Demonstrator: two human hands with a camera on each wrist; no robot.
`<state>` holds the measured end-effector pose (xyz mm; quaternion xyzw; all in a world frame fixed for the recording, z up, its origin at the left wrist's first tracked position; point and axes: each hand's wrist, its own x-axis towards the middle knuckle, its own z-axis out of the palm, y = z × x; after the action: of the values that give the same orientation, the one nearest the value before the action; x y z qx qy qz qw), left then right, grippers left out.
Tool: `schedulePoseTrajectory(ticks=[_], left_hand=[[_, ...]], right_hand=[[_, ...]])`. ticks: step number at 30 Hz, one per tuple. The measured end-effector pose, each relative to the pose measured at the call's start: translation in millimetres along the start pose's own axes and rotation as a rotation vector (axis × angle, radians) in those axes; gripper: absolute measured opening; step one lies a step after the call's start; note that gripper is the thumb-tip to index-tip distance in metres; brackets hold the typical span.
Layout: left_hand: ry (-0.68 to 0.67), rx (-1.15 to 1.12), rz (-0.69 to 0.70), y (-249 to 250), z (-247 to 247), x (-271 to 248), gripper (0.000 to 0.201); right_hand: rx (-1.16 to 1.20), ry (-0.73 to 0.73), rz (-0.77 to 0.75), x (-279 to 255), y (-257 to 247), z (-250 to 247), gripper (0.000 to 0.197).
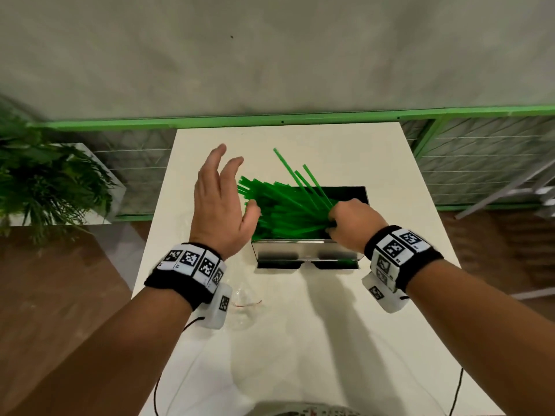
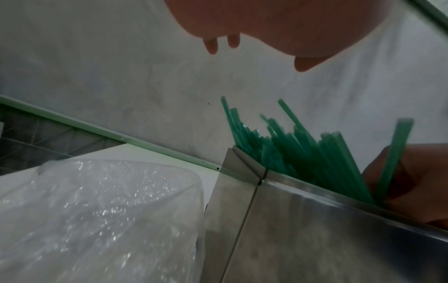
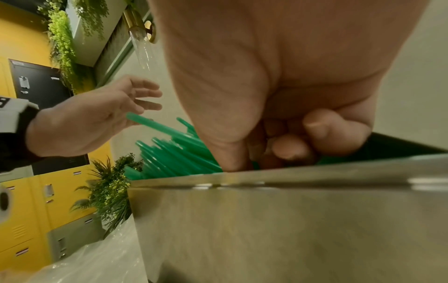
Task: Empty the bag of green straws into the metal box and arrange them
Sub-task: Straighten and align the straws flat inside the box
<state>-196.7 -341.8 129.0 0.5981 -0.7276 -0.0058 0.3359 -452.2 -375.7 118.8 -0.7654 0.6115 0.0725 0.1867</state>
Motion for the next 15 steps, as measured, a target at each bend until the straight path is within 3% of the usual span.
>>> schedulePoseTrajectory(ticks=[4,9,15], left_hand=[[-0.233,-0.036,0.017,2.6,-0.1,15.5,0.075],[-0.577,0.033,0.03,13.3,15.6,35.2,0.071],[-0.478,-0.048,-0.082,-4.1,15.9,38.8,0.071]], right_hand=[[0.083,0.034,0.012,-1.4,3.2,1.3,0.012],[0.103,0.063,-0.023,-0.5,1.8,7.3,0.016],[0.088,0.121,0.046,4.7,5.1,13.9,0.021]])
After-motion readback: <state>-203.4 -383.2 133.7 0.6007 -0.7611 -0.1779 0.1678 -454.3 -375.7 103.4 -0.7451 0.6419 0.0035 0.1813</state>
